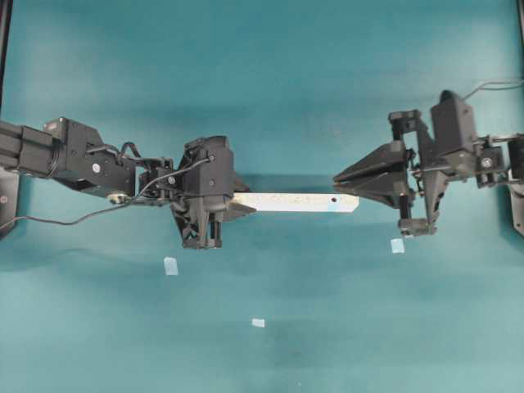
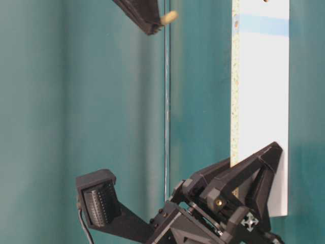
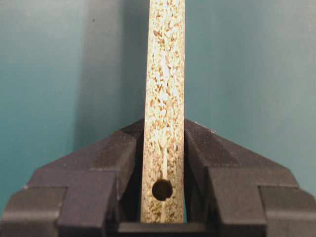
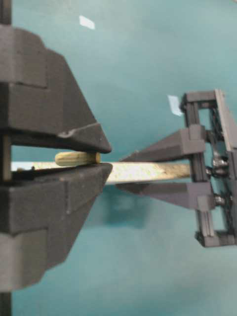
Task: Insert the rod into the hole on the wooden board.
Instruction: 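Slide the right gripper along the board toward the hole, then align the peg over the hole and lower it in with the right gripper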
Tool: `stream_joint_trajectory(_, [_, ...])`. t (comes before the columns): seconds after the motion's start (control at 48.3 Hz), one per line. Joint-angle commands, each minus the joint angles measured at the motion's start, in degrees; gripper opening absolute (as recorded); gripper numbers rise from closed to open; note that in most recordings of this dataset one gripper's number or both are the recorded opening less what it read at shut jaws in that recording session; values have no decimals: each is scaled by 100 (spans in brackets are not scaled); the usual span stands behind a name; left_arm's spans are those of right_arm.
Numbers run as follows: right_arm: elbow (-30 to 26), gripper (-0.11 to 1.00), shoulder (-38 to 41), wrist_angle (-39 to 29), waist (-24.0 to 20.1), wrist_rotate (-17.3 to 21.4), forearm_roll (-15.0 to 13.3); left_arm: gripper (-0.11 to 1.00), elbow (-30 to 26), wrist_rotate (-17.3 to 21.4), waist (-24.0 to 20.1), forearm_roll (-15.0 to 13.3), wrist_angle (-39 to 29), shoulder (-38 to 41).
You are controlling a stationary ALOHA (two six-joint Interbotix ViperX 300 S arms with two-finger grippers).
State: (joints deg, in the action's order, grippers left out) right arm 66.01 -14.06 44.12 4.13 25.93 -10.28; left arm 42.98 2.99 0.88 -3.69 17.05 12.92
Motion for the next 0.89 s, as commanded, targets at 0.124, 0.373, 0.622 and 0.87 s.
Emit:
stream_joint_trajectory(0.124, [193,10,264,773,26,-158,193,31,-53,44,35,18,-132,-132])
stream_joint_trajectory(0.373, [202,10,967,1723,26,-176,202,31,-97,44,35,18,-185,-132])
stream_joint_trajectory(0.622, [141,10,1573,2276,26,-220,202,31,-97,26,26,18,-193,-132])
stream_joint_trajectory(0.87, [141,10,1775,2505,26,-466,220,31,-105,18,26,18,-237,-132])
